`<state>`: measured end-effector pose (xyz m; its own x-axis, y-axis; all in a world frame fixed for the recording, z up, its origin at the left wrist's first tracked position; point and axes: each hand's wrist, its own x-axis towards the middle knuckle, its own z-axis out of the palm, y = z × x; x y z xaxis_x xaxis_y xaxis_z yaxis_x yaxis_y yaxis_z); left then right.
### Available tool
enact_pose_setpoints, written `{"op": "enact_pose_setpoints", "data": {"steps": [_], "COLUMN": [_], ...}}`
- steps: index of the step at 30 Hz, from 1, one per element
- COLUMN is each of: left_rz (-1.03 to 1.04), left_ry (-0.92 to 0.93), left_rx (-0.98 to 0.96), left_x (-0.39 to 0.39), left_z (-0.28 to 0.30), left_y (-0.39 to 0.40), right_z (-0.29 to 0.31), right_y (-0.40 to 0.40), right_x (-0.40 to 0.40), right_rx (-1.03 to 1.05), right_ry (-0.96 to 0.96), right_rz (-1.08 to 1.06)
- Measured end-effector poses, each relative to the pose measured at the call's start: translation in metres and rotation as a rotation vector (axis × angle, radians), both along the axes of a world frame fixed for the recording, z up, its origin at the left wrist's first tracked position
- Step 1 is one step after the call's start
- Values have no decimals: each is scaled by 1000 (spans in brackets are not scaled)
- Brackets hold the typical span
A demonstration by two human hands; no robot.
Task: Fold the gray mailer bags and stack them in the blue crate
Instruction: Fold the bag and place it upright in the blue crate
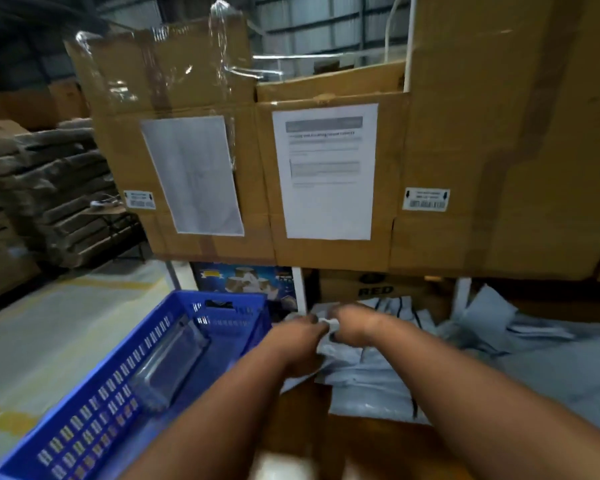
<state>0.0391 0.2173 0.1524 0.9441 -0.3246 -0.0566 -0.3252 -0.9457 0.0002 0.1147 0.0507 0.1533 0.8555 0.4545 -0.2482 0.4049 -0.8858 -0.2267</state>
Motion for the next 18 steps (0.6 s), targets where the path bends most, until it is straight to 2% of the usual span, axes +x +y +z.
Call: {"op": "enact_pose_setpoints", "data": {"steps": [4, 7, 10, 14, 18], "left_rz": [24, 64, 101, 57, -6], "left_ry": [96, 177, 173, 73, 47], "left_rx": [115, 160, 35, -65, -154], "left_x": [21, 46, 70, 102, 121], "left_z": [-20, -40, -61, -83, -93], "left_y": [-20, -12, 11, 38, 43], "right_z": [-29, -51, -71, -86, -97], "right_y": [-33, -30, -14, 1, 1], "right_x": [21, 42, 60, 75, 79], "right_rx": [-8, -44, -123, -207, -143], "right_ry": [25, -13, -42, -125, -176], "right_rz": [-166, -198, -209, -230, -190]}}
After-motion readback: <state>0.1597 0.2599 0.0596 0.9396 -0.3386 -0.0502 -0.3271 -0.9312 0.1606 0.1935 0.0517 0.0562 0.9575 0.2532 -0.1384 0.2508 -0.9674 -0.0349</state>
